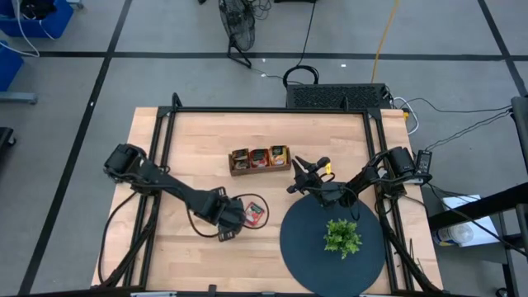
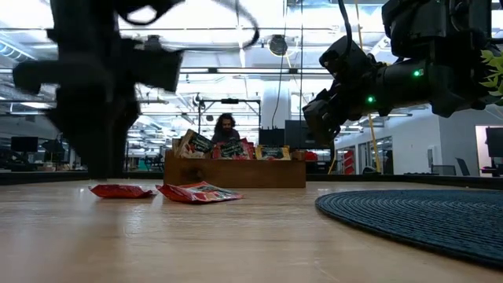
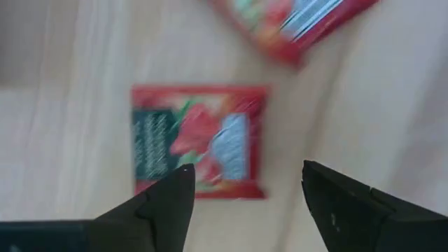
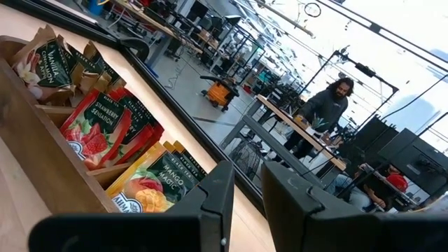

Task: Pick & Place Tea
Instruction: Put the red tea bag into the middle section wooden organizer

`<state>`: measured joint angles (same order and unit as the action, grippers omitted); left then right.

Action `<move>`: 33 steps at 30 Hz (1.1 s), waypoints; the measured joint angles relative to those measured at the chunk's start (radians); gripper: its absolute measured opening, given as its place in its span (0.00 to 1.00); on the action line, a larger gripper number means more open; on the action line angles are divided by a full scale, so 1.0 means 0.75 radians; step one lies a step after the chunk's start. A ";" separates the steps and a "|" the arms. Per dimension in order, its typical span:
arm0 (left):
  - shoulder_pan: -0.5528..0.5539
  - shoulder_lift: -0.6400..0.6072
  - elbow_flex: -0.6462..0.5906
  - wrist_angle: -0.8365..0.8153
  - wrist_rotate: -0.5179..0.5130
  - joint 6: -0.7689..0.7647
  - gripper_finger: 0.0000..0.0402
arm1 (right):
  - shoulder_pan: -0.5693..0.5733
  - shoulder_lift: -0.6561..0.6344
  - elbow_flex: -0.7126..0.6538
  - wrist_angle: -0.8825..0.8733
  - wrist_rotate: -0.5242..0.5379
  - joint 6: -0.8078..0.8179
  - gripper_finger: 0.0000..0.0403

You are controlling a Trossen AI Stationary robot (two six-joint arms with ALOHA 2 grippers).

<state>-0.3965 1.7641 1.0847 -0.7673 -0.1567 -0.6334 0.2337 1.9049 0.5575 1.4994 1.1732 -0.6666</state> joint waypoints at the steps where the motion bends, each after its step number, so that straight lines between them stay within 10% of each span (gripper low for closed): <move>1: 0.007 0.000 -0.020 0.004 -0.003 0.005 0.65 | 0.000 0.000 0.000 0.000 0.000 0.000 0.15; 21: 0.081 -0.004 -0.177 0.267 0.046 0.028 0.50 | 0.000 0.000 0.000 0.000 0.000 0.000 0.15; 33: 0.046 0.007 0.034 -0.038 -0.055 0.338 0.03 | 0.000 0.000 0.000 0.000 0.000 0.002 0.15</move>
<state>-0.3622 1.7695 1.1100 -0.7955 -0.1977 -0.3801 0.2337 1.9049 0.5575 1.4994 1.1732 -0.6654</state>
